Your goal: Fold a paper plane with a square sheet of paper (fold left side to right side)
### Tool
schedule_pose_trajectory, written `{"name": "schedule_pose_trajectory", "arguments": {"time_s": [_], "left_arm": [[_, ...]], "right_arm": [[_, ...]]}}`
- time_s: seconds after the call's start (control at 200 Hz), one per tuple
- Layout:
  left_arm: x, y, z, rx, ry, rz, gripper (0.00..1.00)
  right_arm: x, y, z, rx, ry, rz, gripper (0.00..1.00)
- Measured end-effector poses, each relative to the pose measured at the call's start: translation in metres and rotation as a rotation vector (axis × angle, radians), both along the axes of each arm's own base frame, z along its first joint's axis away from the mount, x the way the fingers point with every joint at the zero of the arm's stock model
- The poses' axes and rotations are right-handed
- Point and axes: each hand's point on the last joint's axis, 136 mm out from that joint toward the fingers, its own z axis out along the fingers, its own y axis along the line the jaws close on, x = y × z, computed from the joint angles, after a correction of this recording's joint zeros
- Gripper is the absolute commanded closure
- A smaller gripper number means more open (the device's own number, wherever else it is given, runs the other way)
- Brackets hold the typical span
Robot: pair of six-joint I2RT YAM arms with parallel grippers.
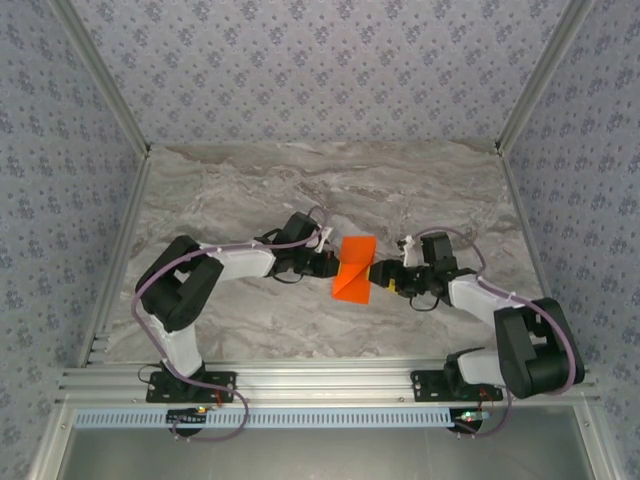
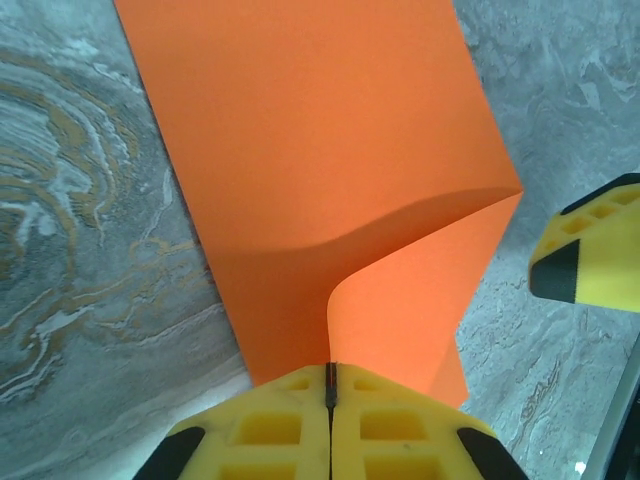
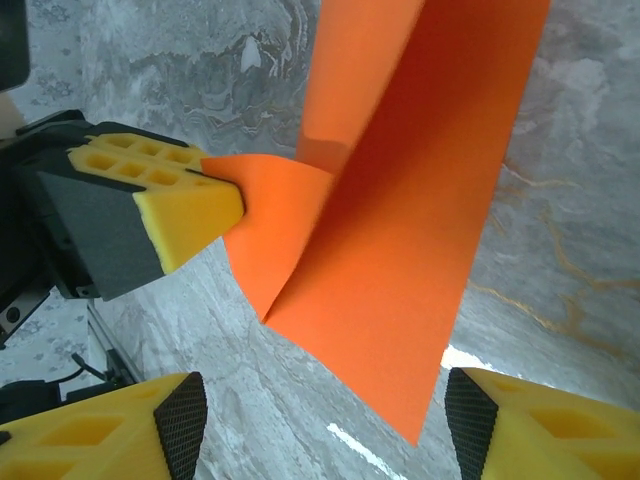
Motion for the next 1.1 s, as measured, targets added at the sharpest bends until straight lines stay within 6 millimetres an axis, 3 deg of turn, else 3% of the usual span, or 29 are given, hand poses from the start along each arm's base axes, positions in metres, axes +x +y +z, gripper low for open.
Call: {"name": "schedule_pose_trajectory", "arguments": {"time_s": [0.27,0.39,0.46,0.665,0.784,0.924,1.039,1.104], "left_arm": [[-0.001,0.002,-0.001,0.004,0.001,0.002,0.94],[-0.001,0.002,-0.001,0.004,0.001,0.002,0.93],[-0.001,0.002,-0.001,0.005,0.001,0.003,0.91],[-0.002,0.012,0.0,0.006,0.004,0.023,0.71],[0.001,0.03,0.014,-0.022,-0.008,0.071,0.54],[0.005,0.056,0.053,-0.108,-0.061,0.152,0.36],[0.003,0.072,0.1,-0.223,-0.128,0.205,0.19],[-0.002,0.077,0.13,-0.305,-0.164,0.222,0.15]], "right_arm": [[0.02,0.018,-0.003,0.025,0.022,0.03,0.32],[0.027,0.026,-0.01,0.03,0.048,0.037,0.39],[0.029,0.031,-0.015,0.031,0.065,0.045,0.47],[0.034,0.045,-0.02,0.042,0.074,0.075,0.89],[0.037,0.044,-0.014,0.06,0.056,0.076,0.94],[0.044,0.038,0.019,0.114,-0.026,0.078,0.94],[0.045,0.034,0.072,0.187,-0.159,0.099,0.94],[0.041,0.033,0.104,0.227,-0.241,0.121,0.93]]}}
